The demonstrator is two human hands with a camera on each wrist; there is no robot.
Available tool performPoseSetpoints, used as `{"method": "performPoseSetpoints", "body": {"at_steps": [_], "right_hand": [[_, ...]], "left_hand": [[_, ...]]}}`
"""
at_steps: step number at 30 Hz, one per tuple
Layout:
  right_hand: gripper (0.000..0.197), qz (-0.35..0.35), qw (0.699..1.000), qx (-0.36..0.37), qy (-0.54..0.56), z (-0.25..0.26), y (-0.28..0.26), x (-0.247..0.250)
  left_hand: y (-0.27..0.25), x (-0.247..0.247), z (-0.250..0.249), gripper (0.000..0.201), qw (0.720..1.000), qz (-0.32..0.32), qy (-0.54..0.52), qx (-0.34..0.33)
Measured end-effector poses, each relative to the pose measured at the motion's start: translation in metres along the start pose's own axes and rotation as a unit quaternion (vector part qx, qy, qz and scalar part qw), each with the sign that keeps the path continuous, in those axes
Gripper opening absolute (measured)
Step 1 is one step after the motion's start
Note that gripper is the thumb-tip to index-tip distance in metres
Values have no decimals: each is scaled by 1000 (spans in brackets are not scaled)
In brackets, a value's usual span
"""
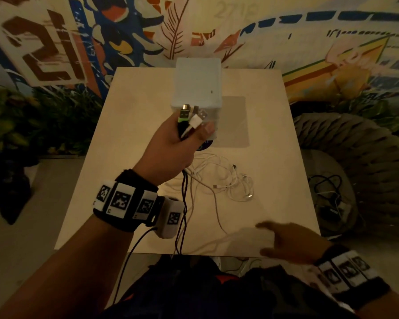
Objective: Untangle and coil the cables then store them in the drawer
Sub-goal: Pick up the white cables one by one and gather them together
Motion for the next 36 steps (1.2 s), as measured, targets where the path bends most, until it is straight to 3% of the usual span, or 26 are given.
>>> {"method": "performPoseSetpoints", "body": {"at_steps": [3,6,8,11,12,15,20,22,25,27,30,33,36], "right_hand": [[86,-155,976,91,125,48,-13,64],[74,-248,902,234,264,101,-15,113],[57,-202,880,288,320,132,-6,131],[9,-75,893,296,331,163,21,125],[8,-66,895,292,331,170,29,118],[40,-57,882,265,385,174,48,88],[48,-32,873,166,457,136,60,28],[50,-42,885,101,453,111,60,6],[51,-31,925,38,376,75,56,-24],[49,-17,930,1,368,52,53,-45],[44,-4,939,-49,341,23,44,-74],[66,5,947,-65,315,-2,29,-93],[89,11,954,-40,296,-21,19,-97]], "left_hand": [[-4,-5,1,29,996,84,-25,2],[-8,-16,-4,39,989,140,-46,-4],[-8,-20,-9,40,991,130,-39,-20],[-6,-14,-15,39,993,102,-11,-54],[-6,-10,-17,35,993,99,-5,-63],[-4,8,-22,31,995,68,-23,-66],[4,37,-19,35,995,-14,-75,-63],[6,42,-13,30,995,-36,-64,-62],[6,43,-2,17,996,-59,-59,-38],[6,39,6,12,997,-73,-20,-10],[5,28,14,19,998,-43,-14,39],[-1,12,18,24,995,37,-10,89],[-5,0,15,39,991,93,51,84]]}}
Point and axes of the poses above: each hand's wrist, its own y-axis towards the middle knuckle, its own x-axis out of the back of the hand, z = x × y, the point moved 2 cm from there along y, towards the middle knuckle, and after that the axes turned 3 degrees about -z, right-handed, at the moved point
